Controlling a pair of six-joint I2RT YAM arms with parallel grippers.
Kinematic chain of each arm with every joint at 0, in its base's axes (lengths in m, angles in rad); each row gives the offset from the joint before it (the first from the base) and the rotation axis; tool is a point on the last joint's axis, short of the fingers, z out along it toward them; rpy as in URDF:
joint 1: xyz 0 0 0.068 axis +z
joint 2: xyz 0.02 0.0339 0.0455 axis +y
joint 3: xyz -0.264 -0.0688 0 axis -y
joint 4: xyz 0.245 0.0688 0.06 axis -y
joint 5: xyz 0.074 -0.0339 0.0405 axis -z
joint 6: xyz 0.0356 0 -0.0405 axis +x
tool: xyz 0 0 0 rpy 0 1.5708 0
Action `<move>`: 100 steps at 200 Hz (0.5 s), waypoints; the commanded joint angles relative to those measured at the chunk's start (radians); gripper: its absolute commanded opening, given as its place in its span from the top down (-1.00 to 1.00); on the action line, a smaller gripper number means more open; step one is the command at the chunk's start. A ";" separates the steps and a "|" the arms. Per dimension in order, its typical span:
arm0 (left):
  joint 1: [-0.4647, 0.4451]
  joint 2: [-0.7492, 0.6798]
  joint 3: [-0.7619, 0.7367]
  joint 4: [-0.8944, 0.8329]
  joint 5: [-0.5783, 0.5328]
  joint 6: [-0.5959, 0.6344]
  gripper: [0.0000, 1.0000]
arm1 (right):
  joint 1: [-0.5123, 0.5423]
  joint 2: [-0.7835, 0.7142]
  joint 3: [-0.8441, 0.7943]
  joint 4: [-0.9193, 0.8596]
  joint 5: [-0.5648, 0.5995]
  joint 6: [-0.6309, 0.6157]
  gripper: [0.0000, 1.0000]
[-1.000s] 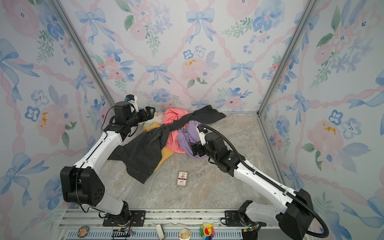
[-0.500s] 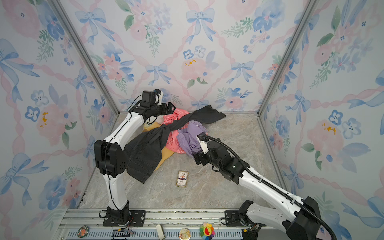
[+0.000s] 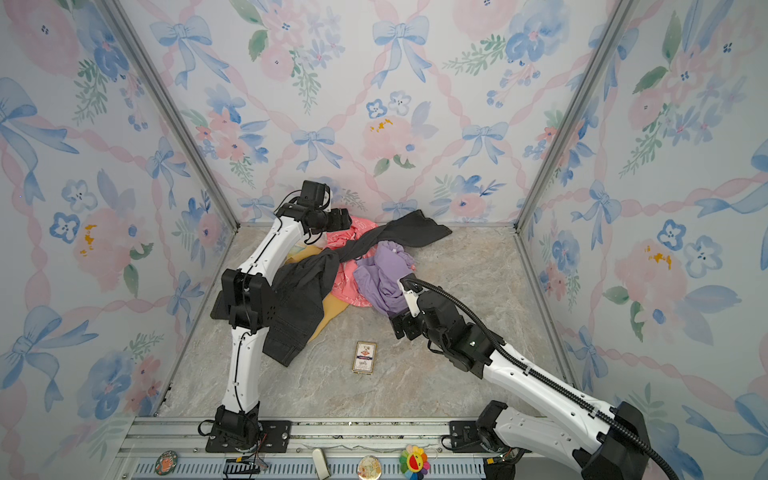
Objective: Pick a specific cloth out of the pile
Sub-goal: 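Reach the left gripper to the pink garment while the right arm moves toward the pile, then close the left gripper on the pink bear-print garment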
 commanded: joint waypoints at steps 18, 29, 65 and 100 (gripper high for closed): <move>-0.004 0.017 0.011 -0.033 0.031 -0.004 -0.77 | 0.012 0.011 -0.009 -0.014 0.020 0.015 -0.95; -0.007 0.017 0.004 -0.033 0.027 0.000 -0.74 | 0.013 0.011 -0.010 -0.011 0.020 0.013 -0.95; -0.027 0.022 0.000 -0.054 -0.009 0.027 -0.69 | 0.014 0.014 -0.008 -0.011 0.027 0.012 -0.94; -0.042 0.004 -0.004 -0.068 -0.077 0.061 -0.57 | 0.013 0.012 -0.006 -0.011 0.034 0.009 -0.95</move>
